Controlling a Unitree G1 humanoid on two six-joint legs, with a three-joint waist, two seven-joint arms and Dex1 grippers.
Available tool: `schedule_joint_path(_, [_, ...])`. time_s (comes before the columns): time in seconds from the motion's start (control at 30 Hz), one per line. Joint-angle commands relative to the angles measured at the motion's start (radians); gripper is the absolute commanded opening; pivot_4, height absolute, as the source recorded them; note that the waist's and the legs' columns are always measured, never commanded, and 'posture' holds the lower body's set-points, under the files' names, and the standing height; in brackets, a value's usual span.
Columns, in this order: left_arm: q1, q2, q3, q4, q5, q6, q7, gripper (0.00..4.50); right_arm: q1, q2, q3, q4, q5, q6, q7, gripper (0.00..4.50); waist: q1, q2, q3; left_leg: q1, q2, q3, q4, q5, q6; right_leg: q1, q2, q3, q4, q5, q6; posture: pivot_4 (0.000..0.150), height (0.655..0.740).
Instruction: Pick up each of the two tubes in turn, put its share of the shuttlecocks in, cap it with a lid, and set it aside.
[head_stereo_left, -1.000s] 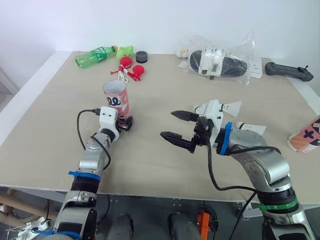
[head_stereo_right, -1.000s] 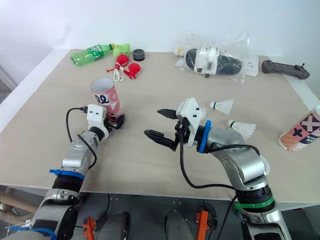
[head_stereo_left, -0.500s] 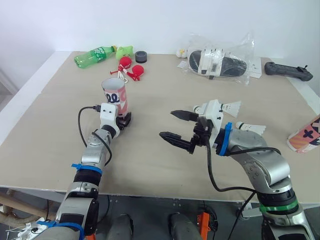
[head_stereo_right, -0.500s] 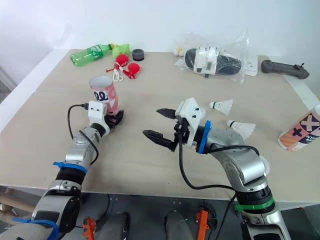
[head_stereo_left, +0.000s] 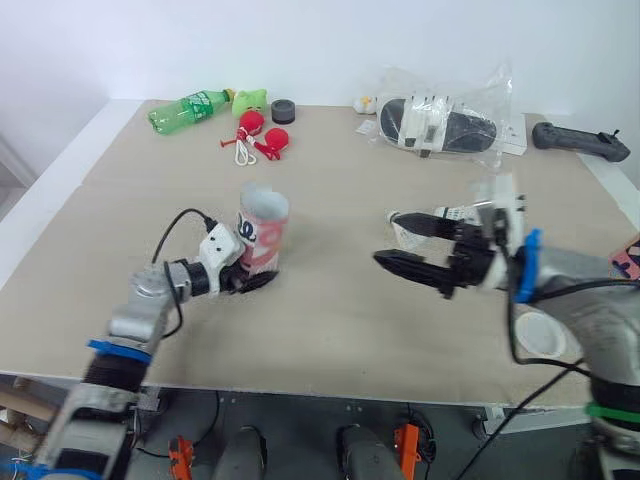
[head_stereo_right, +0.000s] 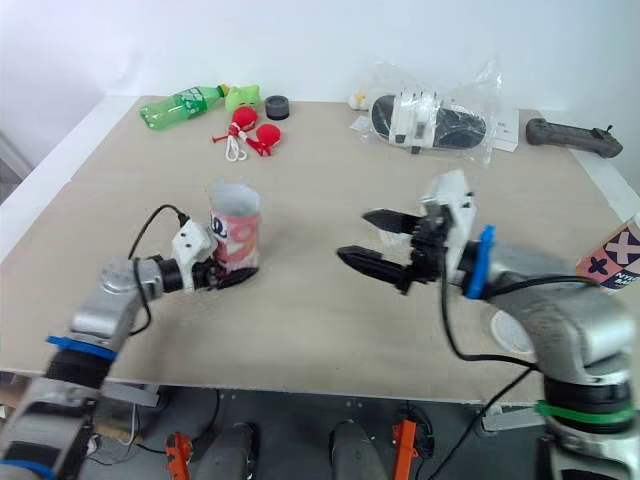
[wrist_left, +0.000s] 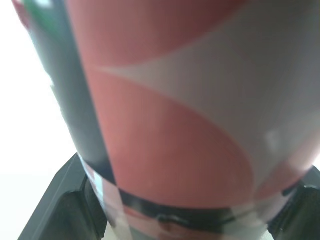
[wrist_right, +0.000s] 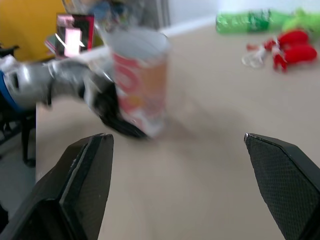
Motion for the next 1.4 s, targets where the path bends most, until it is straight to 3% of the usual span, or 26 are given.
schedule_joint_path(0.03, [-0.08,0.091,-0.071,-0.082,0.016,0.064,-0.164,3.18,0.037,-0.055,-0.025,0.009,-0.016,-0.002,0.033,4.5,0.0,0.0,0.0,0.0,0.0,0.0,0.0,0.0,0.0,0.0,0.0,0.0,0.0,-0.001,0.002,0.15,0.74])
schedule_joint_path(0.13, [-0.151,0.154,-0.146,-0.105,0.069,0.124,-0.242,3.18,0.069,-0.068,-0.014,0.042,-0.094,-0.052,0.011,4.5,-0.001,-0.001,0.001,-0.001,0.001,0.0,0.001,0.0,0.0,0.0,0.0,0.0,0.0,-0.001,0.003,0.15,0.74])
schedule_joint_path(0.37, [-0.251,0.17,-0.217,-0.124,0.135,0.215,-0.287,3.18,0.065,-0.002,0.023,0.1,-0.25,-0.147,-0.11,4.5,-0.005,-0.001,0.001,-0.001,0.001,0.0,0.002,0.0,0.0,-0.001,0.001,0.0,0.0,-0.001,0.003,0.15,0.74])
schedule_joint_path(0.5, [-0.226,0.169,-0.245,-0.194,0.114,0.307,-0.317,3.18,0.052,0.084,0.069,0.126,-0.355,-0.197,-0.223,4.5,-0.005,-0.001,0.001,-0.004,0.002,0.0,0.002,0.0,0.0,-0.003,0.002,0.0,0.0,-0.001,0.003,0.15,0.74])
schedule_joint_path(0.73, [-0.17,0.174,-0.268,-0.206,0.156,0.273,-0.294,3.18,0.035,0.228,0.137,0.141,-0.465,-0.239,-0.348,4.5,-0.003,0.0,0.0,-0.004,0.003,0.0,0.002,0.0,0.0,-0.003,0.002,-0.001,0.001,-0.001,0.001,0.15,0.74])
schedule_joint_path(1.13, [-0.194,0.157,-0.284,-0.185,0.177,0.293,-0.291,3.18,-0.084,0.473,0.191,0.453,-0.656,-0.418,-0.543,4.5,-0.004,0.0,0.0,-0.001,0.006,0.0,0.003,0.001,0.001,-0.002,0.006,0.0,0.003,0.001,0.0,0.15,0.74])
schedule_joint_path(1.4, [-0.204,0.145,-0.282,-0.17,0.179,0.303,-0.291,3.18,-0.187,0.551,0.213,0.63,-0.737,-0.531,-0.593,4.5,-0.005,0.0,0.0,0.0,0.008,0.0,0.004,0.001,0.001,-0.002,0.008,0.0,0.004,0.002,-0.002,0.15,0.74])
